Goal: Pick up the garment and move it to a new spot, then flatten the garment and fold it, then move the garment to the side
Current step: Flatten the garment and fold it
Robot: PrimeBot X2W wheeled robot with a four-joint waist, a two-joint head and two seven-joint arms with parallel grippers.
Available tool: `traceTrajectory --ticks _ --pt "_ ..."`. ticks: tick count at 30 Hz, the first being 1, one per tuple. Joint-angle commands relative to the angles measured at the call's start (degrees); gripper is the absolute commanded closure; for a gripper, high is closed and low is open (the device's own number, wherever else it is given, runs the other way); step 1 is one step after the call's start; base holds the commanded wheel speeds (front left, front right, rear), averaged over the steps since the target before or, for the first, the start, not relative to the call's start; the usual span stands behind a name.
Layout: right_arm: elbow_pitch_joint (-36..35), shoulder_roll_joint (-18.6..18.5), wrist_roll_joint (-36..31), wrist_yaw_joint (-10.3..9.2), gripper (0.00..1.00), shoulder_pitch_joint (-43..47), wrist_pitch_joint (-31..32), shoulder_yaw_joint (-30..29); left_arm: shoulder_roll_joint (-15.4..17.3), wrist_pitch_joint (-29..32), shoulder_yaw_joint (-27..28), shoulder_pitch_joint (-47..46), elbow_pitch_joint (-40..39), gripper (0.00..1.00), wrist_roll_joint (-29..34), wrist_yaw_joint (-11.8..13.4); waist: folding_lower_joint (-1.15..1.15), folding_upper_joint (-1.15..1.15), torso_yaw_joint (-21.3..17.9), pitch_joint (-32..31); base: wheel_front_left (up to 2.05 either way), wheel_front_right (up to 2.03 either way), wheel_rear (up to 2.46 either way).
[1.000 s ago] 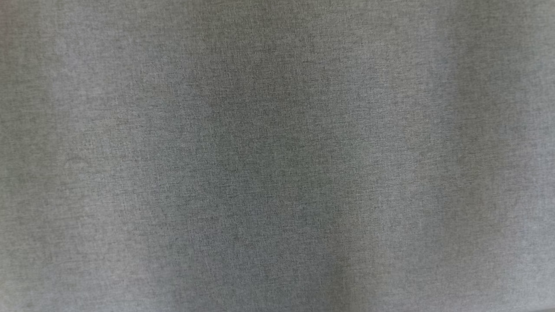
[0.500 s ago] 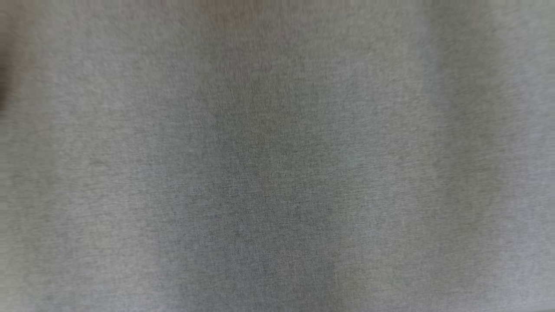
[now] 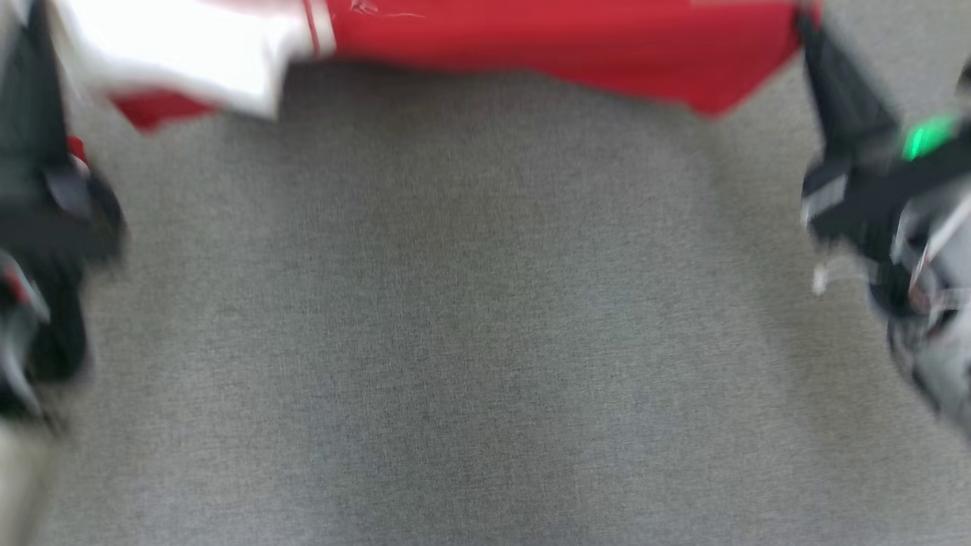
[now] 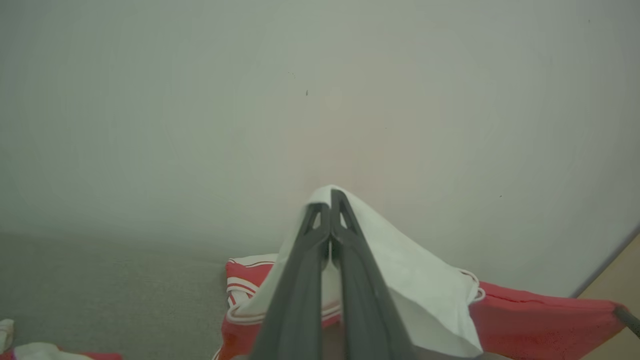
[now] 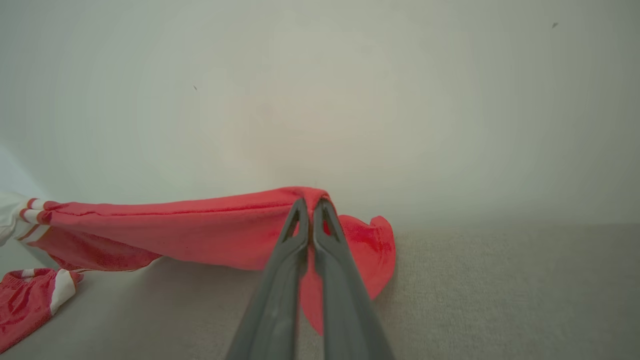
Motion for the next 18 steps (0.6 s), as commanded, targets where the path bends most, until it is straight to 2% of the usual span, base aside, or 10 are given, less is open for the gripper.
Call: traceTrajectory --ticks 1,3,8,12,18 --pt "-0.8 -0.6 0.5 -0.16 1.0 3.0 -0.4 -0.9 -0.8 -0.1 1.3 3.8 -2.2 1.0 0.8 0.8 0.02 0.01 -0.2 -2.2 0.0 0.0 0.0" --pt "-2.7 -0.5 0.2 -0.16 1.0 9.0 -0.4 -2.1 -2.5 -0.1 4.5 11.6 -6.8 1.0 2.4 2.2 0.02 0.01 -0.3 -3.0 0.0 0.0 0.0" --pt "-5.4 1.1 -1.6 -0.16 1.0 22.2 -0.6 -4.1 -8.3 -0.1 9.0 27.3 -12.4 1.0 5.1 2.8 0.02 0.01 -0.4 -5.0 0.0 0.0 0.0" --pt "-6.1 2.6 -3.9 -0.16 1.0 31.0 -0.6 -6.0 -13.1 -0.1 10.9 37.6 -12.4 1.0 6.3 1.5 0.02 0.01 -0.4 -6.5 0.0 0.0 0.0" --pt "-6.9 3.5 -8.6 -0.16 1.0 41.6 -0.7 -9.9 -18.8 -0.1 11.8 47.8 -8.9 1.0 9.1 -1.2 0.02 0.01 0.5 -9.0 0.0 0.0 0.0"
